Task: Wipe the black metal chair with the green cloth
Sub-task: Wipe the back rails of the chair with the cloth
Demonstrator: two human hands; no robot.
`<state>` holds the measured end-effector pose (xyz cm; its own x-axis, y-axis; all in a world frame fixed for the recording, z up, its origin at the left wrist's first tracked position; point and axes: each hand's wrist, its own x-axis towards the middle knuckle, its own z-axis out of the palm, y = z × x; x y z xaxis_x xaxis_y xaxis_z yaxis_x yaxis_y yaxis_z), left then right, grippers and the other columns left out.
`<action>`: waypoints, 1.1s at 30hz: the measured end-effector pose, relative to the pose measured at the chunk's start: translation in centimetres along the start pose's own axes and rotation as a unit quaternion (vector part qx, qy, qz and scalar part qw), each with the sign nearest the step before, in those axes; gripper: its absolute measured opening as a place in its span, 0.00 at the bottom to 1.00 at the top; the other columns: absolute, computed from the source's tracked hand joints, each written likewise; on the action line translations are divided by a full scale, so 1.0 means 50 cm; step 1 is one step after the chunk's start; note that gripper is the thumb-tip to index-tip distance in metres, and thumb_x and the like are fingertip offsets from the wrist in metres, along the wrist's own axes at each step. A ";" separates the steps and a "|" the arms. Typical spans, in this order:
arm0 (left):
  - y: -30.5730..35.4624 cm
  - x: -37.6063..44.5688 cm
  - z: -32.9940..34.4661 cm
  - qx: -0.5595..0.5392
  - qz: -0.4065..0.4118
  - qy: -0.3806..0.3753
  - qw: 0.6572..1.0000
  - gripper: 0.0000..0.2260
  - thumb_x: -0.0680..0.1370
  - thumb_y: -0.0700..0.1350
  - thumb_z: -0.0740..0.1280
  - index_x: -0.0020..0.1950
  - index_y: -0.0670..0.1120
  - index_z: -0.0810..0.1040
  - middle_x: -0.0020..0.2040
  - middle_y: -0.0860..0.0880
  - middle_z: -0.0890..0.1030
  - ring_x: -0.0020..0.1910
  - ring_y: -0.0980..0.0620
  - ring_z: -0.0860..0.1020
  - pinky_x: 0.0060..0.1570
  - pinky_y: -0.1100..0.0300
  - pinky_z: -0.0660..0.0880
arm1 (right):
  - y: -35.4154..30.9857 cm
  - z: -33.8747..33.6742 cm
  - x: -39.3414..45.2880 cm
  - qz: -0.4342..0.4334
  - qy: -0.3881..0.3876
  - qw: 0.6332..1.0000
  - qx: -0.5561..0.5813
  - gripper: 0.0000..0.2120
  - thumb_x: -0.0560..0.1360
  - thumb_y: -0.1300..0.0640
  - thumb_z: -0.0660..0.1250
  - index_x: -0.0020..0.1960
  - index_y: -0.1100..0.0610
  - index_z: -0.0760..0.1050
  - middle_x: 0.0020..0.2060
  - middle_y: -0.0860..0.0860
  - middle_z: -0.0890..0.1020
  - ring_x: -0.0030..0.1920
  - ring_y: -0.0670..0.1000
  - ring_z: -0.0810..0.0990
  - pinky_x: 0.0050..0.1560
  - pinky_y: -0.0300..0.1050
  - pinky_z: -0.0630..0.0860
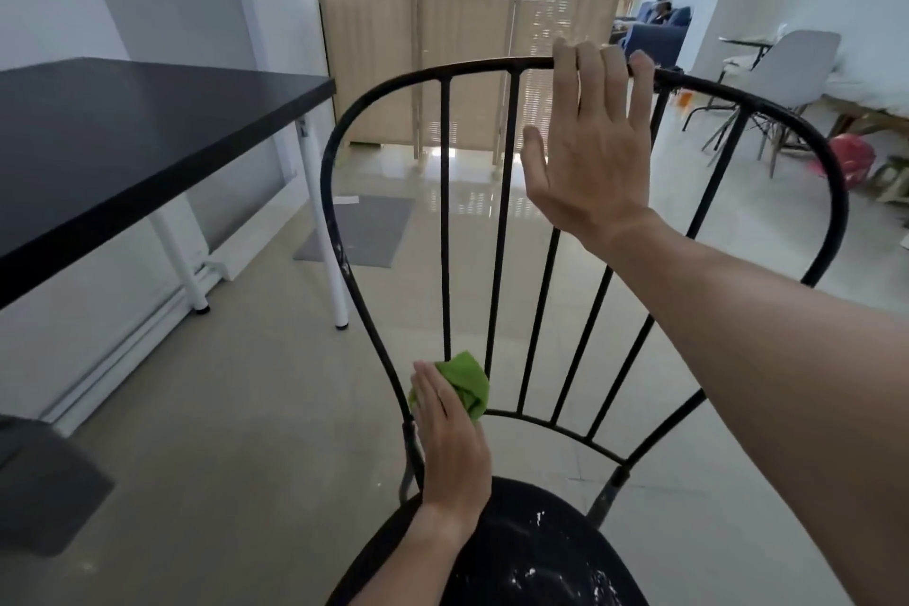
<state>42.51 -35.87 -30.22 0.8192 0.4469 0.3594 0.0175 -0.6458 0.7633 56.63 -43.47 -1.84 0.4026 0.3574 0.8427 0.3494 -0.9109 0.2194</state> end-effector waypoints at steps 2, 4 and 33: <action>0.050 0.029 -0.025 -0.074 -0.014 0.014 0.997 0.33 0.84 0.37 0.51 0.74 0.49 0.27 0.80 0.49 0.34 0.78 0.55 0.34 0.79 0.47 0.43 | 0.000 -0.001 0.000 0.003 0.000 1.000 0.002 0.32 0.79 0.46 0.52 0.76 0.64 0.57 0.71 0.63 0.67 0.73 0.64 0.63 0.76 0.63 0.50; 0.107 0.081 -0.053 -0.093 0.043 0.090 0.991 0.31 0.84 0.39 0.50 0.77 0.47 0.31 0.80 0.47 0.36 0.79 0.54 0.35 0.79 0.46 0.41 | -0.001 -0.005 -0.001 0.002 0.003 1.000 0.005 0.31 0.79 0.46 0.53 0.76 0.64 0.58 0.71 0.63 0.67 0.72 0.64 0.64 0.76 0.63 0.51; 0.153 0.376 -0.386 0.167 0.298 0.166 0.925 0.30 0.76 0.33 0.52 0.79 0.36 0.50 0.80 0.37 0.51 0.80 0.38 0.46 0.77 0.38 0.48 | 0.006 -0.012 -0.006 -0.024 -0.031 0.999 -0.014 0.32 0.80 0.48 0.50 0.78 0.65 0.52 0.72 0.64 0.65 0.73 0.64 0.62 0.76 0.63 0.50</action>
<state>46.98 -20.46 -7.27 0.5202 0.0798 0.8503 -0.1582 -0.9694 0.1877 56.12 -44.00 -1.74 0.4373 0.4125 0.7991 0.3465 -0.8973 0.2736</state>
